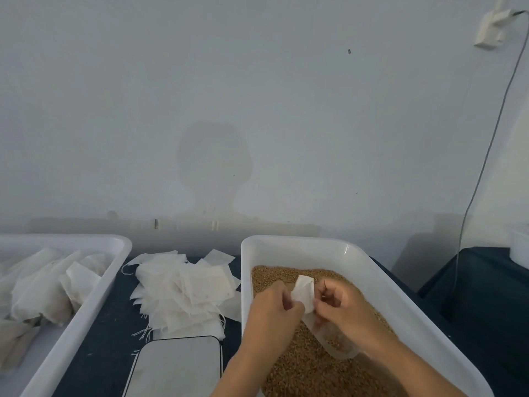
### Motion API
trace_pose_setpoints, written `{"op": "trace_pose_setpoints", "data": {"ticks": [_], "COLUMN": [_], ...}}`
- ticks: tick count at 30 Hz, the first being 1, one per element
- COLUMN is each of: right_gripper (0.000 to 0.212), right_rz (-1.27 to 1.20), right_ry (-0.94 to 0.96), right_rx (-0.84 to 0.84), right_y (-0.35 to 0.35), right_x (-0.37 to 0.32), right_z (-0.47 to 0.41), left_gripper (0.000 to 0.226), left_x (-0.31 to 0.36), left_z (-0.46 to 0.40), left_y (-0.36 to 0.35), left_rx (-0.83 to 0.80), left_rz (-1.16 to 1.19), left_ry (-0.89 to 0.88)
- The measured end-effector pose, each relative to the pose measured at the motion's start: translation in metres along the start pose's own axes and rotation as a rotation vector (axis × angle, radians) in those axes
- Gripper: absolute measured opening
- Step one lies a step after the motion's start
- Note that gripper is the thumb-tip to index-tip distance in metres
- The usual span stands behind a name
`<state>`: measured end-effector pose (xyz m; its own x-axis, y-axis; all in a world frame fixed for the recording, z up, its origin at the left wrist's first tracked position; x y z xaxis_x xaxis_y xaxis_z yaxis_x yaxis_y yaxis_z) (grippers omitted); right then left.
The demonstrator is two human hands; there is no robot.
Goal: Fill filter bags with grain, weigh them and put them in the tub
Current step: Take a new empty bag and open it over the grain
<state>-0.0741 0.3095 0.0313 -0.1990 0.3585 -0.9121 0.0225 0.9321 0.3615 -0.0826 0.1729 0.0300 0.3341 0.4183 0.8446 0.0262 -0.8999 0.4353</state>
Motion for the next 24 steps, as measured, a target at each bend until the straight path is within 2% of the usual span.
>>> {"op": "trace_pose_setpoints", "data": {"ticks": [2,5,6,8,11,15,18,20,21,22,24], "right_gripper": [0.025,0.012,0.018,0.022,0.013,0.015,0.028,0.019,0.014,0.01,0.007], "right_rz": [-0.077,-0.212,-0.25,-0.284,-0.327,-0.426,-0.401,-0.394,-0.315,-0.125,0.456], "right_ry": [-0.029,-0.085,-0.106,-0.144,-0.183,-0.238,-0.277,-0.269,-0.235,-0.19,-0.111], "right_rx": [-0.025,-0.027,-0.031,-0.03,-0.001,0.051,-0.067,-0.112,-0.085,-0.028,0.08], "right_y": [-0.003,-0.005,-0.006,-0.005,-0.001,0.005,-0.005,-0.009,-0.006,0.002,0.024], "right_x": [0.001,0.002,0.003,0.006,0.011,0.021,0.023,0.02,0.019,0.019,0.018], "right_z": [0.0,-0.001,-0.001,-0.002,-0.003,-0.005,-0.002,0.0,0.0,-0.001,0.001], "left_gripper": [0.02,0.021,0.017,0.014,0.019,0.04,0.026,0.014,0.012,0.013,0.01], "left_x": [0.013,0.037,0.041,0.039,0.031,0.036,0.054,0.06,0.059,0.058,0.054], "left_z": [0.003,0.009,0.011,0.011,0.01,0.014,0.025,0.028,0.027,0.025,0.02], "left_y": [0.001,-0.002,-0.004,-0.008,-0.011,-0.014,-0.016,-0.015,-0.014,-0.012,-0.007], "left_rx": [0.012,0.006,-0.004,-0.022,-0.016,-0.057,-0.113,-0.104,-0.091,-0.076,-0.051], "left_rz": [-0.057,-0.182,-0.236,-0.333,-0.372,-0.412,-0.381,-0.387,-0.389,-0.388,-0.382], "left_ry": [-0.124,-0.389,-0.448,-0.48,-0.443,-0.518,-0.659,-0.7,-0.687,-0.661,-0.594]}}
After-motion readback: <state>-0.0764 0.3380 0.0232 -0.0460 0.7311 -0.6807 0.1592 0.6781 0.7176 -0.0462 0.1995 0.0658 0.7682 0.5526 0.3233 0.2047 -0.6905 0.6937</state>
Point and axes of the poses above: each hand's wrist, its own z-axis away from the middle knuckle, its own y-axis out of the back of the hand, x = y × z, the point moved 9 cm from there along -z, towards the middle knuckle, and after that the axes turned 2 degrees about x, right-handed, at the moved point
